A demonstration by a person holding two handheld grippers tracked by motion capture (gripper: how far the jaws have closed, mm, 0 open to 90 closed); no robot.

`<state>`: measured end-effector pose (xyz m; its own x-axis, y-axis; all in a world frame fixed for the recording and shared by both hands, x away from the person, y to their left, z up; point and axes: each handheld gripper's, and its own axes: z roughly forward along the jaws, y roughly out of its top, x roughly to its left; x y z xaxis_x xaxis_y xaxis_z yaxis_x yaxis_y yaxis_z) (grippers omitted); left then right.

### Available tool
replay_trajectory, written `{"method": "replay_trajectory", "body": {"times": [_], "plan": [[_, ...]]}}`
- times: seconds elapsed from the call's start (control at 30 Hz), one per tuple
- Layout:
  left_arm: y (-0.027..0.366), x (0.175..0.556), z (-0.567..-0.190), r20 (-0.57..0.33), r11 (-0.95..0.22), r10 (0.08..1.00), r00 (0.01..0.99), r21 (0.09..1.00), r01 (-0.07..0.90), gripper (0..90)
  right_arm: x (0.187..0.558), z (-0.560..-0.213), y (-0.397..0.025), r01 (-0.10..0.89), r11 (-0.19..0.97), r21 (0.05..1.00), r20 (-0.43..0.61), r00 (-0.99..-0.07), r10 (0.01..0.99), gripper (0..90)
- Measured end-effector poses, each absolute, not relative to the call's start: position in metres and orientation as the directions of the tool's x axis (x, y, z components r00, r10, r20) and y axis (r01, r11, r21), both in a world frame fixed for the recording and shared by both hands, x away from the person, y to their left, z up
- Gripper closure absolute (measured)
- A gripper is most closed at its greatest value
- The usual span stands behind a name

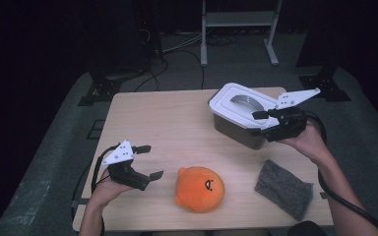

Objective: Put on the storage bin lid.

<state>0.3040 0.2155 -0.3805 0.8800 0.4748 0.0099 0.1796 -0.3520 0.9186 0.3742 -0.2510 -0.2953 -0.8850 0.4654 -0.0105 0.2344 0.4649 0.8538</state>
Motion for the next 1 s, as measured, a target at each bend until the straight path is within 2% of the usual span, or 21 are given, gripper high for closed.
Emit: {"method": "replay_trajectory", "body": {"times": [0.43,1.0], "plan": [[0.221,0.306,-0.382,0.011,-0.354,0.488,0.873,0.917,0.186,3.1,0.407,-0.284,-0.235,0.229,0.483,0.845,-0.022,-0.888,0.46,31.2],[0.223,0.308,-0.384,-0.001,-0.348,0.485,0.875,0.917,0.194,2.9,0.445,-0.284,-0.243,0.27,0.497,0.825,-0.021,-0.863,0.505,31.0]]}}
